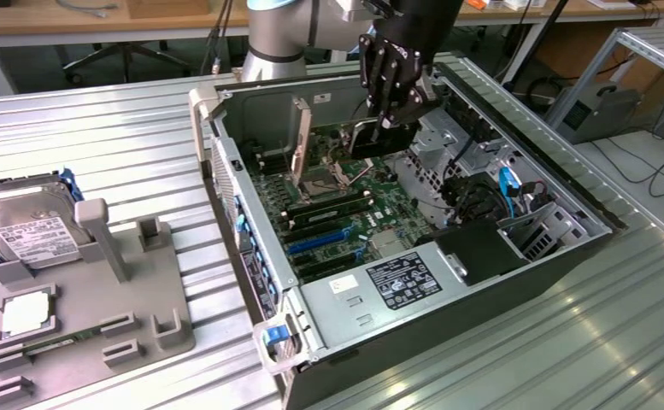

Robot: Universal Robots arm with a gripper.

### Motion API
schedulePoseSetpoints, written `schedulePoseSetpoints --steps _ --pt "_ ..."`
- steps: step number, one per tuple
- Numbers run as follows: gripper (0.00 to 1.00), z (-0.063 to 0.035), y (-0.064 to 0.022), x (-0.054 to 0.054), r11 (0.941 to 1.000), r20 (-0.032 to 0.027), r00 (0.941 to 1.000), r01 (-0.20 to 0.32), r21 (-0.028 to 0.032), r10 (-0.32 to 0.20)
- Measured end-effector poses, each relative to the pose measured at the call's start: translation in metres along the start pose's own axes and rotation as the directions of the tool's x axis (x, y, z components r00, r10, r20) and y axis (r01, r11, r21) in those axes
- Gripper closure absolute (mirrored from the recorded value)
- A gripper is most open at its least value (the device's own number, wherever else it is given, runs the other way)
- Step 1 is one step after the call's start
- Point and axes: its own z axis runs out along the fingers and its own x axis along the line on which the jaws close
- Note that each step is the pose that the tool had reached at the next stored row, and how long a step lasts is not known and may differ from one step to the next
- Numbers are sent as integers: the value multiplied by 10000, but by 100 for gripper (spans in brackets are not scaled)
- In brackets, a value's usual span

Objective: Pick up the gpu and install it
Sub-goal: 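Insert the gpu into the slot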

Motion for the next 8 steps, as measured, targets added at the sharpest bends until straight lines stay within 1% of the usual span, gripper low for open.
schedulePoseSetpoints --steps 8 --pt "73 1 1 0 10000 -1 10000 0 0 0"
